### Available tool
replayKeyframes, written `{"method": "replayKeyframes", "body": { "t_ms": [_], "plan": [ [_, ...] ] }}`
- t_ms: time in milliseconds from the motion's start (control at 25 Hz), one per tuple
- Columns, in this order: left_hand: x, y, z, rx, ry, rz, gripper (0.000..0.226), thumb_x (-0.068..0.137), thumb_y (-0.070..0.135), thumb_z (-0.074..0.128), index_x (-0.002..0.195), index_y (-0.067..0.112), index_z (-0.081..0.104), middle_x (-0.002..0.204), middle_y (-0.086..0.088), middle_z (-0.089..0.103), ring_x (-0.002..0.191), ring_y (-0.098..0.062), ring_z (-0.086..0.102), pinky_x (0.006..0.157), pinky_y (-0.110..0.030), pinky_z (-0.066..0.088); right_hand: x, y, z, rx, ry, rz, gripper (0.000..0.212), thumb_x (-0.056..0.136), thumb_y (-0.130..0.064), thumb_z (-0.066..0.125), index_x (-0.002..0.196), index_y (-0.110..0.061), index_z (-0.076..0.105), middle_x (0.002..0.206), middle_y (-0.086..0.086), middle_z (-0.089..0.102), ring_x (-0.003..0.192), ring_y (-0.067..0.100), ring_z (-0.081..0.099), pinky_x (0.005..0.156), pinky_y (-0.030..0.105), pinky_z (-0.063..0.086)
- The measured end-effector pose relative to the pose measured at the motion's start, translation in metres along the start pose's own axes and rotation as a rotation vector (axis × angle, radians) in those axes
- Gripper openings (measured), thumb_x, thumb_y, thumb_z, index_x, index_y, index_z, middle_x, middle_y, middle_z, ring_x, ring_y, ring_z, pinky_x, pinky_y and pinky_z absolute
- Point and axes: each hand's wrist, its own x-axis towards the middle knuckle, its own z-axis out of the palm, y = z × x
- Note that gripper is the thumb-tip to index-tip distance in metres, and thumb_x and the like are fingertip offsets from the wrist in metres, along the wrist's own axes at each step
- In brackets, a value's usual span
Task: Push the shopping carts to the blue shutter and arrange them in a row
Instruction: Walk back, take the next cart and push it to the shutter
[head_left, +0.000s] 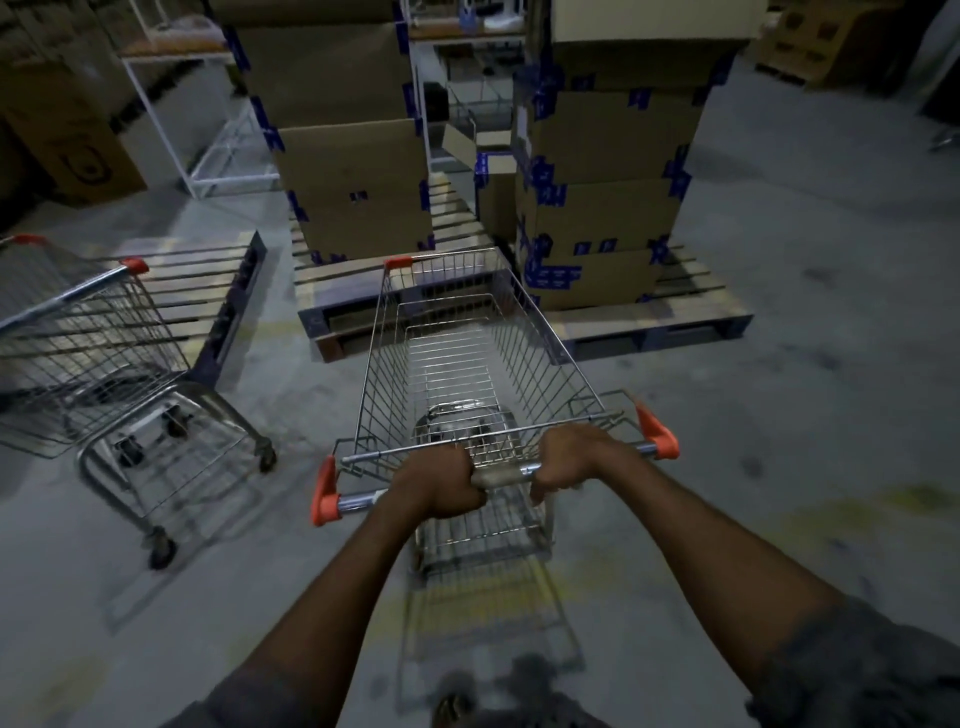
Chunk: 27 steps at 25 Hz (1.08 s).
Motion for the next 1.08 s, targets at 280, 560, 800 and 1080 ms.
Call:
{"method": "replayKeyframes", "body": {
  "t_ms": [280, 560, 800, 1080],
  "plan": [
    [-0.029, 0.059, 0.019, 0.038, 0.043, -0.014, 0.033, 0.076, 0.052, 0.054, 0.077, 0.02, 0.065, 0.087, -0.004, 0.071, 0.084, -0.027, 0.069, 0.071, -0.034, 0.055, -0.056, 0.028, 0.053, -0.13, 0.316, 0.01, 0.032, 0.074, -0.043, 0.06, 0.092, -0.018, 0.07, 0.098, 0.007, 0.073, 0.09, 0.029, 0.069, 0.077, 0.034, 0.051],
    [-0.044, 0.112, 0.038, 0.133, 0.121, 0.05, 0.033, 0.082, 0.052, 0.054, 0.088, 0.024, 0.07, 0.087, 0.0, 0.071, 0.083, -0.024, 0.069, 0.07, -0.033, 0.053, -0.102, 0.064, 0.087, -0.15, 0.402, 0.072, 0.028, 0.073, -0.042, 0.061, 0.083, -0.018, 0.07, 0.084, 0.003, 0.071, 0.079, 0.026, 0.068, 0.068, 0.031, 0.047],
    [-0.036, 0.128, 0.034, 0.156, 0.103, 0.188, 0.031, 0.083, 0.05, 0.054, 0.083, 0.023, 0.07, 0.081, 0.0, 0.07, 0.077, -0.021, 0.068, 0.068, -0.032, 0.053, -0.124, 0.074, 0.101, -0.112, 0.446, 0.177, 0.021, 0.072, -0.04, 0.06, 0.075, -0.02, 0.063, 0.078, 0.002, 0.069, 0.07, 0.025, 0.064, 0.066, 0.03, 0.045],
    [-0.017, 0.12, 0.022, 0.187, 0.153, 0.417, 0.024, 0.084, 0.049, 0.053, 0.084, 0.026, 0.06, 0.085, 0.001, 0.071, 0.081, -0.021, 0.068, 0.065, -0.03, 0.045, -0.128, 0.065, 0.113, -0.055, 0.49, 0.311, 0.019, 0.073, -0.032, 0.06, 0.08, -0.017, 0.069, 0.083, 0.005, 0.074, 0.078, 0.028, 0.07, 0.069, 0.029, 0.047]
  ]
}}
